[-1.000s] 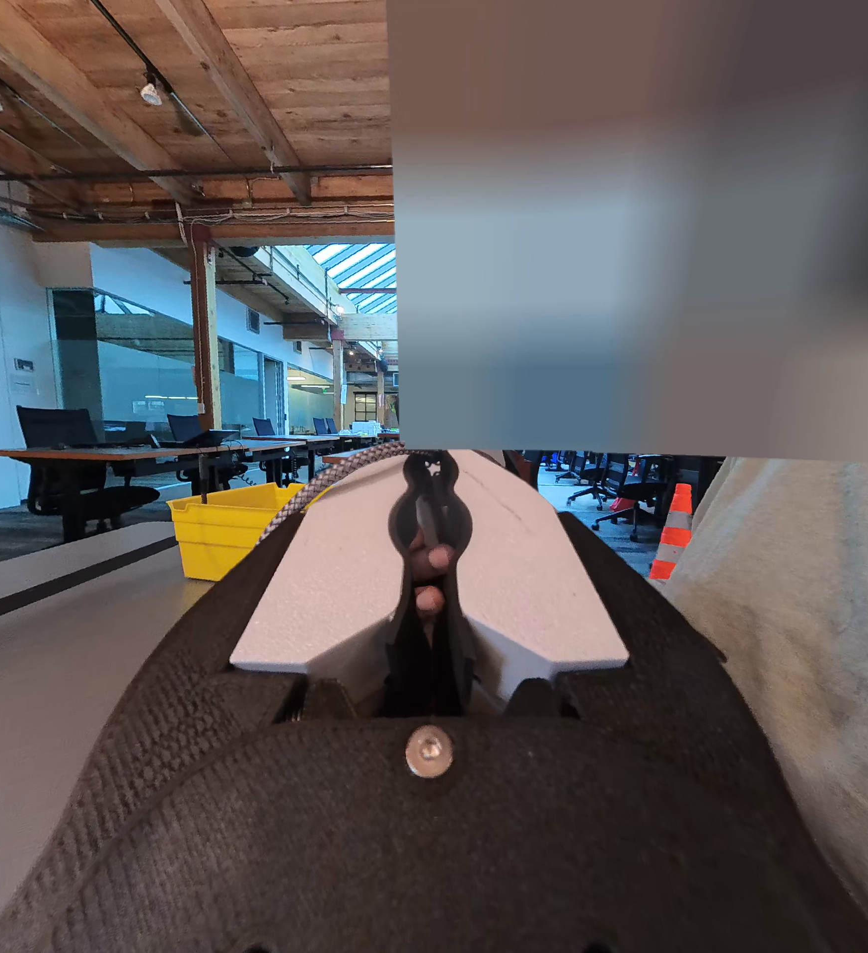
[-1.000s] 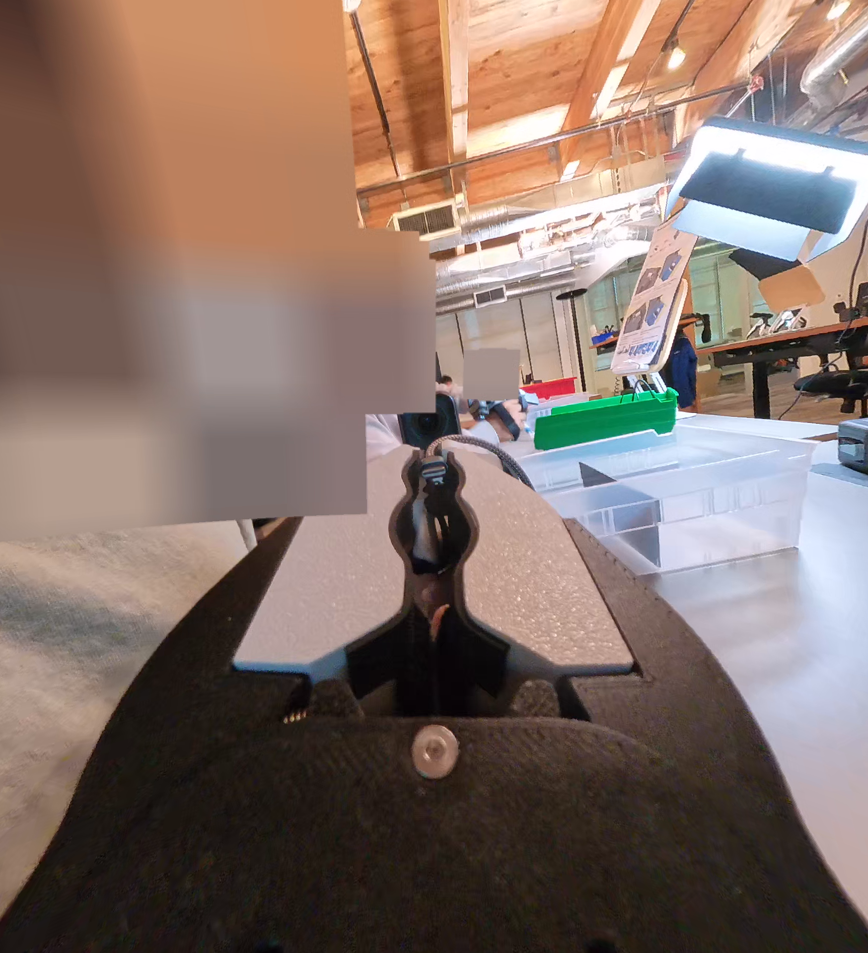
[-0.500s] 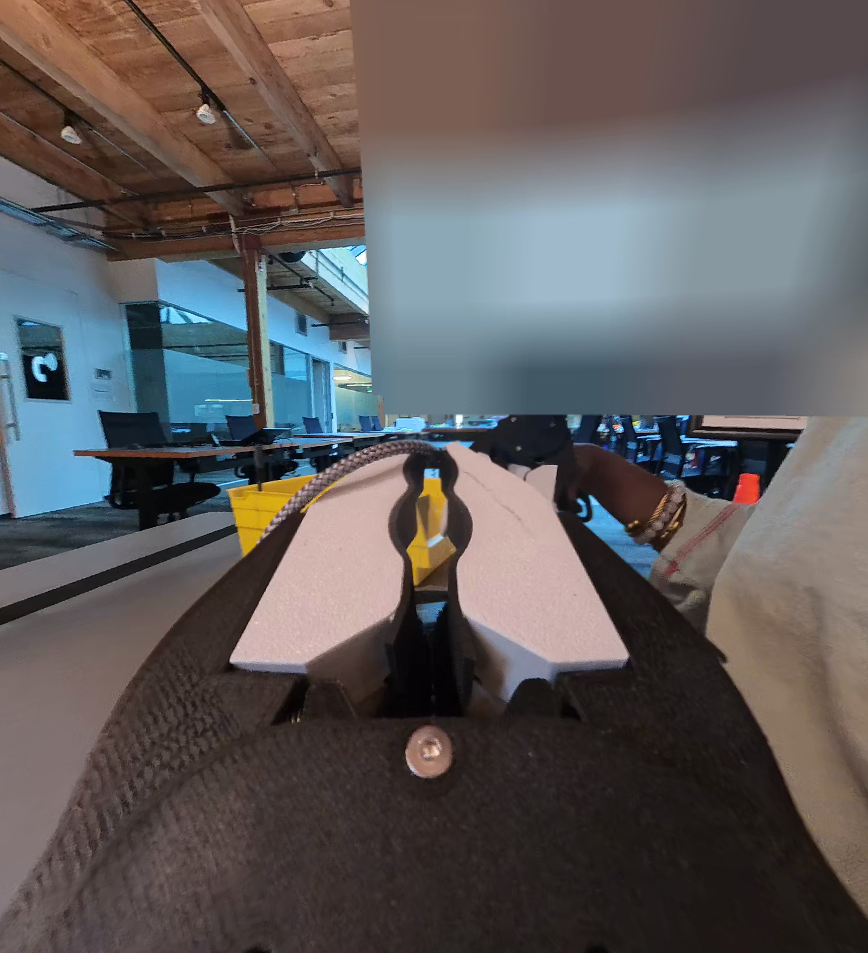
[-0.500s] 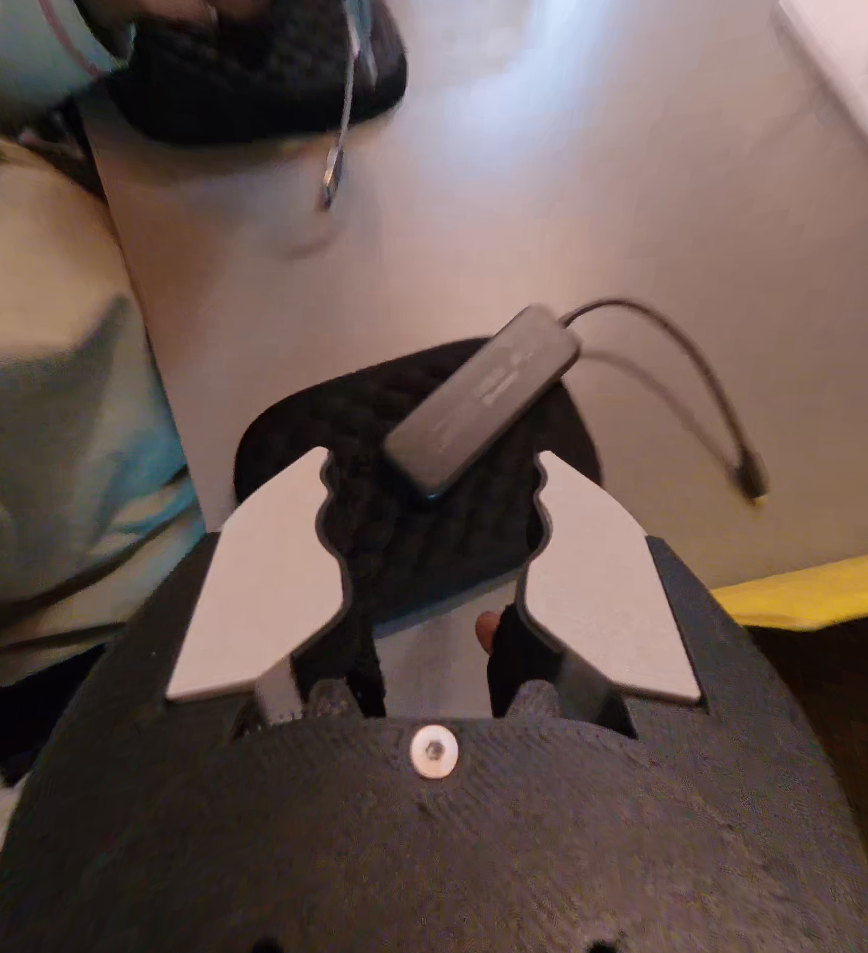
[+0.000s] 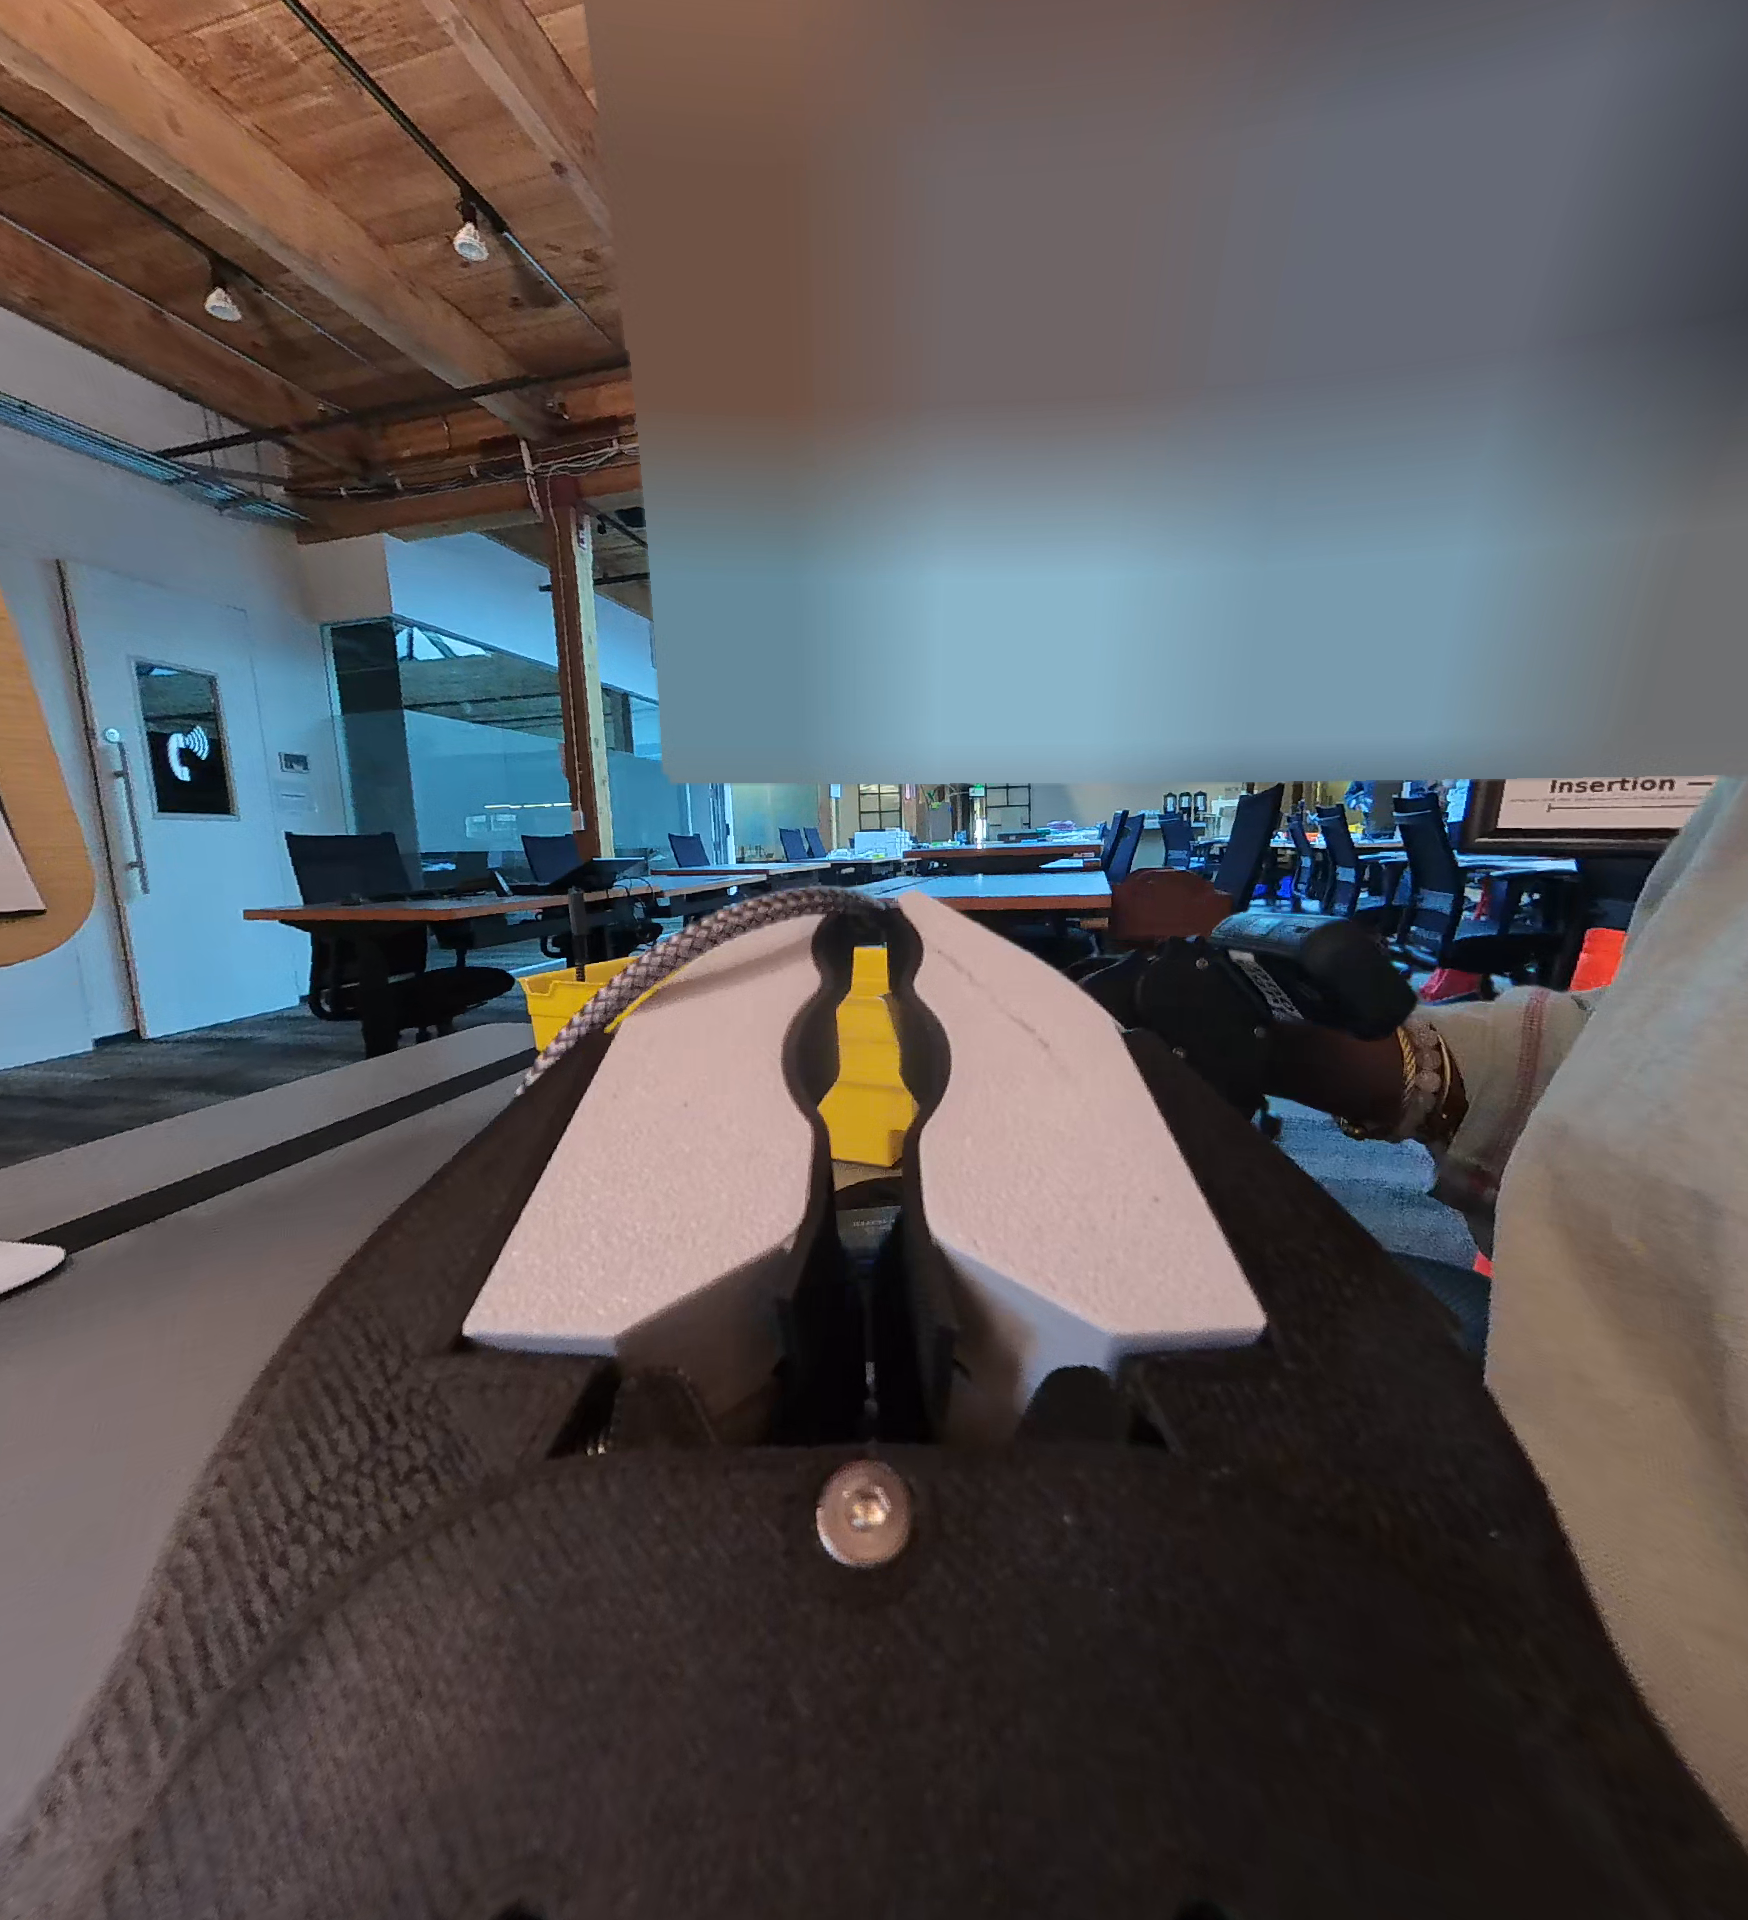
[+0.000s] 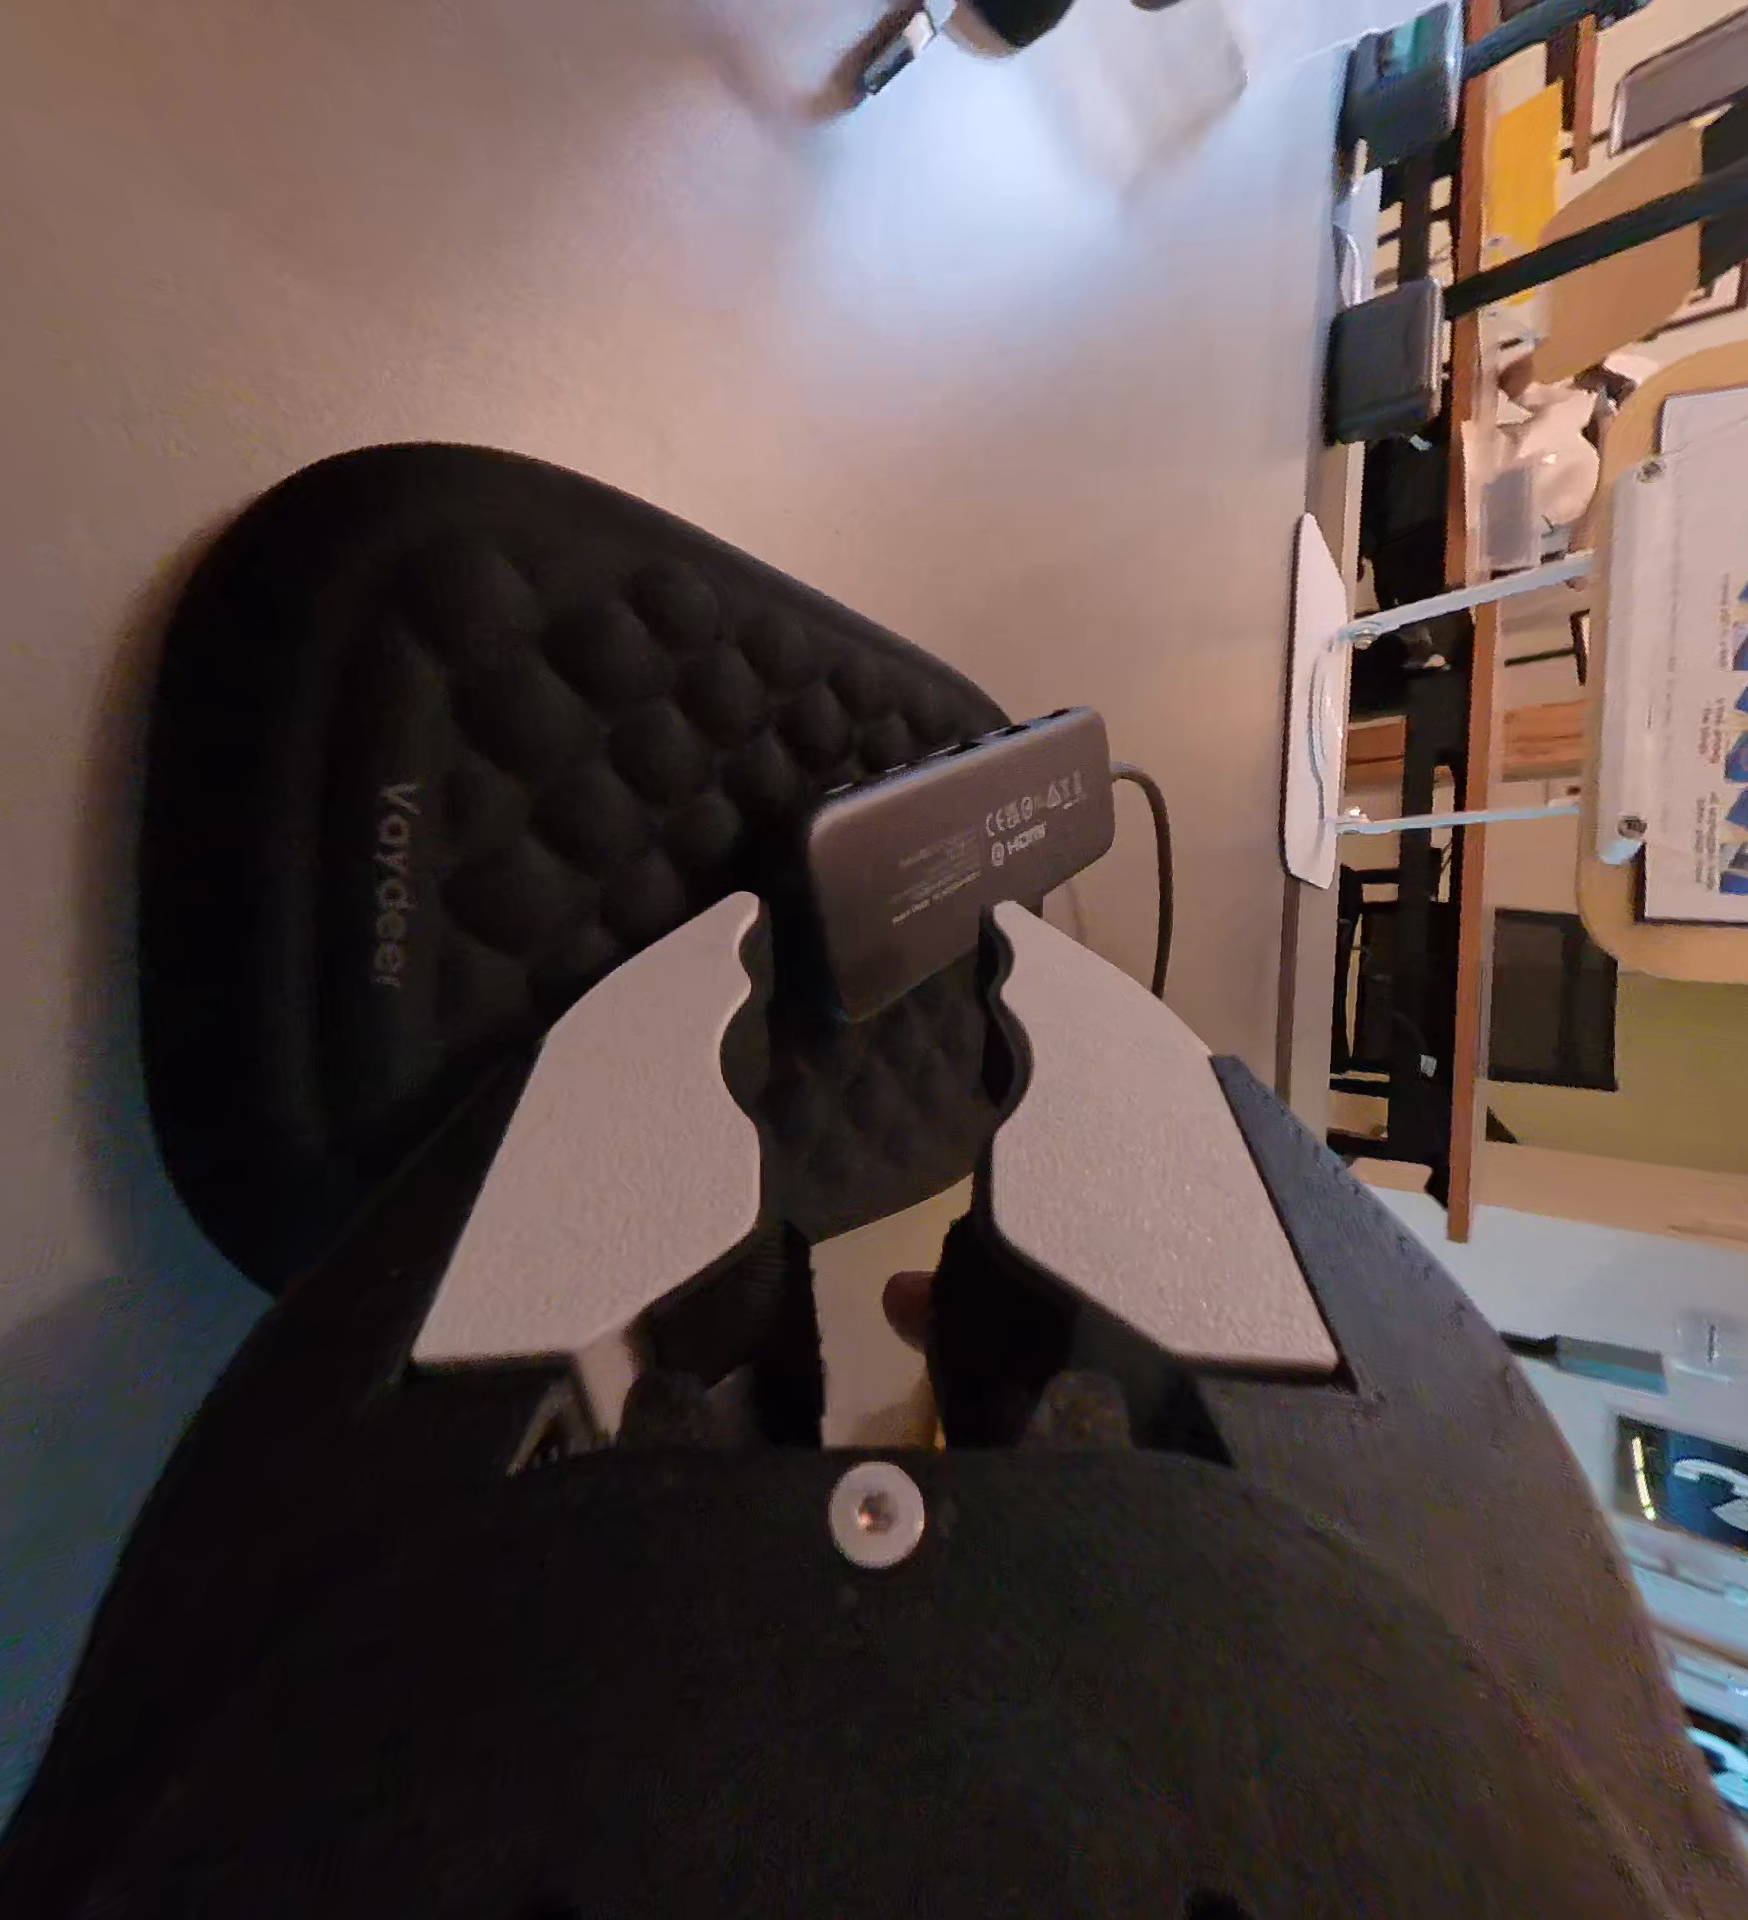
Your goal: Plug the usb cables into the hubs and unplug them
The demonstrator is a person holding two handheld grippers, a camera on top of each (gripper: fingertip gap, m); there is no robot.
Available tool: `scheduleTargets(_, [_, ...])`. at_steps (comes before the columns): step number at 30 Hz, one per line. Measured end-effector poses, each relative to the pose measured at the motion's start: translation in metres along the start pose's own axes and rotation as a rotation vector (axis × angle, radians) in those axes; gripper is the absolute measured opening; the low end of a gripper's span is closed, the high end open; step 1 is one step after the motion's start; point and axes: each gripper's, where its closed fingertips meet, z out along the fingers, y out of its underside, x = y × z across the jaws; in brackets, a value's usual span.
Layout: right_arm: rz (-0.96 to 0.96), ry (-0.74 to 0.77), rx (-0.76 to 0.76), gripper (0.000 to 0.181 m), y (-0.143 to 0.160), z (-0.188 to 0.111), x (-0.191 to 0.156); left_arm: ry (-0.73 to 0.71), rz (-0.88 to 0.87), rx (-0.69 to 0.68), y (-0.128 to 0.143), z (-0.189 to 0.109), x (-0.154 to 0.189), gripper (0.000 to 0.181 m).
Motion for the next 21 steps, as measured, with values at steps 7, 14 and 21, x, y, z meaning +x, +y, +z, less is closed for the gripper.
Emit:
scheduleTargets(7, [-0.067,0.154,-0.002,0.018,-0.002,0.015,0.010,0.005,0.021,-0.029,0.006,0.003,0.003,0.006])
scheduleTargets(14, [-0.122,0.222,-0.037,0.013,-0.007,0.025,0.025,-0.010,0.027,-0.043,0.008,0.002,0.000,0.006])
scheduleTargets(21, [-0.154,0.145,0.020,0.014,-0.015,-0.010,0.011,0.003,0.065,-0.069,0.013,0.003,0.004,0.006])
